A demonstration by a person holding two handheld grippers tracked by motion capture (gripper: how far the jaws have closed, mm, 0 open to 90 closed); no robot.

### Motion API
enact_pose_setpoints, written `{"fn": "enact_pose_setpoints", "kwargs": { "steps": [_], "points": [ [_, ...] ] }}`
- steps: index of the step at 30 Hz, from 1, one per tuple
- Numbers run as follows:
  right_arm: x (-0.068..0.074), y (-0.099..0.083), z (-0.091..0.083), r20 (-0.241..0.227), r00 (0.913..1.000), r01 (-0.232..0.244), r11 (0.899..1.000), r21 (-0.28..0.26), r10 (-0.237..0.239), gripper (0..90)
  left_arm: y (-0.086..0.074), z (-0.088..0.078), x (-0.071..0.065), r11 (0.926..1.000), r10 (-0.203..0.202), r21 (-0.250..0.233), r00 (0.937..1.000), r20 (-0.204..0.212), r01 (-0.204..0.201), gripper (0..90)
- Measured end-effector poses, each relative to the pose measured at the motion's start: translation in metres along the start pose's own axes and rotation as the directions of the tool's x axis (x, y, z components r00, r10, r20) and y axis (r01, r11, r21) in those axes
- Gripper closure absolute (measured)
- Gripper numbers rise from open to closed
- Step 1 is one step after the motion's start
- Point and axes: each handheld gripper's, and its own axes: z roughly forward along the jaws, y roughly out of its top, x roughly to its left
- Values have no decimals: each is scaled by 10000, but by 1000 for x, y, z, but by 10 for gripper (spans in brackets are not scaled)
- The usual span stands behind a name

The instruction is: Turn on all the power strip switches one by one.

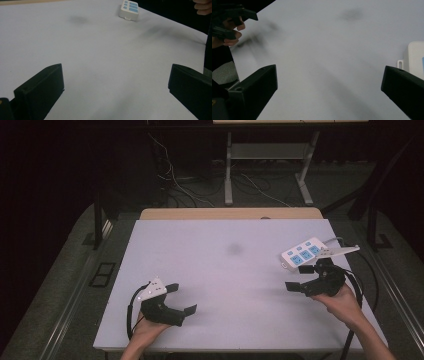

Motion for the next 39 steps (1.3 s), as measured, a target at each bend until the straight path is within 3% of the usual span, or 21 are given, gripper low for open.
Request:
{"fn": "enact_pose_setpoints", "kwargs": {
  "steps": [39],
  "points": [
    [-45, 60, 8, 855, 9963, 60, 9971, 758, -125, 3, -1, 0, 1, 10000, -6, 39, 10000, 62, 6, 0]
  ]
}}
